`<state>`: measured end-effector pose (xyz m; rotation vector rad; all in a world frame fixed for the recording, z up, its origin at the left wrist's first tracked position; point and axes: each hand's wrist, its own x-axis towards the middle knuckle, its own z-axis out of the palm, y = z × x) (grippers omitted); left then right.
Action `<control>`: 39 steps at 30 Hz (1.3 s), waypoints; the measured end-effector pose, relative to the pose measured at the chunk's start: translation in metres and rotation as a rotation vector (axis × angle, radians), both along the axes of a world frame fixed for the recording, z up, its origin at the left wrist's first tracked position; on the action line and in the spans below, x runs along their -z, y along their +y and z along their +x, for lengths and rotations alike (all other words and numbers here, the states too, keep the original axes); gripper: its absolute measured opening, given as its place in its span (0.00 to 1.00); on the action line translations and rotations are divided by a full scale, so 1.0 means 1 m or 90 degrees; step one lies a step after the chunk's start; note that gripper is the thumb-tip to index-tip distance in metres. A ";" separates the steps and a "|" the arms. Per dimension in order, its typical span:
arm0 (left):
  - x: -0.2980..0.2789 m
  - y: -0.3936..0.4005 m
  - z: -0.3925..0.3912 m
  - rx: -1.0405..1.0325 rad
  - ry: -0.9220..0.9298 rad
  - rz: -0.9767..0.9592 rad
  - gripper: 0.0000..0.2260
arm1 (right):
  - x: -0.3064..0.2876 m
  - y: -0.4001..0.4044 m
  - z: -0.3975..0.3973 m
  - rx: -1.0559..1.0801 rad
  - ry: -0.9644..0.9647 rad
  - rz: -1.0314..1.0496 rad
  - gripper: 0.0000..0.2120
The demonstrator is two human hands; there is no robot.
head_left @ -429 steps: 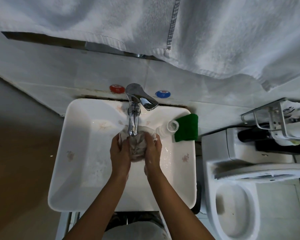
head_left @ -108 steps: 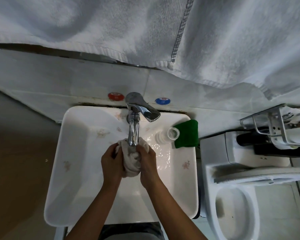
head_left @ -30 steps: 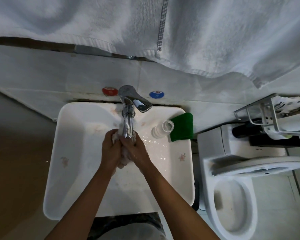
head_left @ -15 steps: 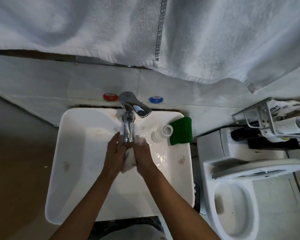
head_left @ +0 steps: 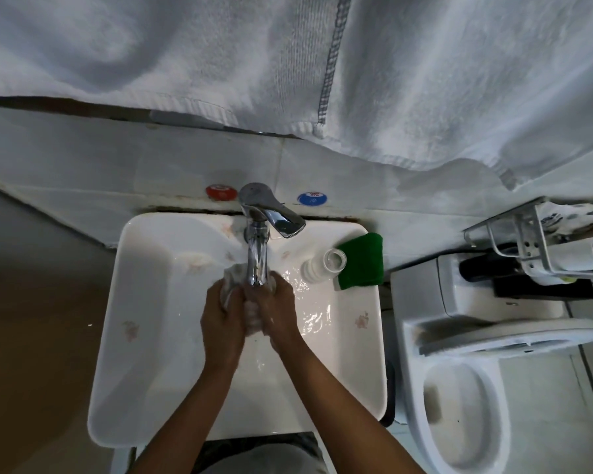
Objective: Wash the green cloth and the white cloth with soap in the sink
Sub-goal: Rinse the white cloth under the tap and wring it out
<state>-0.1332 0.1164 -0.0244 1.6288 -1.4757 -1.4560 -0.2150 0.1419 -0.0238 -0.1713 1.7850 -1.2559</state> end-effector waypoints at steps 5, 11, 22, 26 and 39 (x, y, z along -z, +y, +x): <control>-0.007 -0.024 0.012 0.107 0.043 -0.031 0.06 | 0.007 -0.001 -0.021 -0.113 -0.058 -0.118 0.29; -0.020 -0.037 -0.001 0.168 0.047 -0.019 0.11 | 0.011 -0.005 -0.003 -0.032 -0.013 -0.110 0.17; -0.007 -0.004 -0.015 0.052 -0.100 0.051 0.12 | -0.006 -0.006 0.018 0.170 -0.092 -0.057 0.09; -0.013 -0.009 -0.020 0.045 -0.142 -0.016 0.10 | -0.011 -0.010 0.018 0.079 0.008 -0.080 0.12; -0.024 -0.020 -0.021 0.033 -0.022 -0.025 0.08 | -0.002 -0.018 0.008 0.196 0.043 0.001 0.15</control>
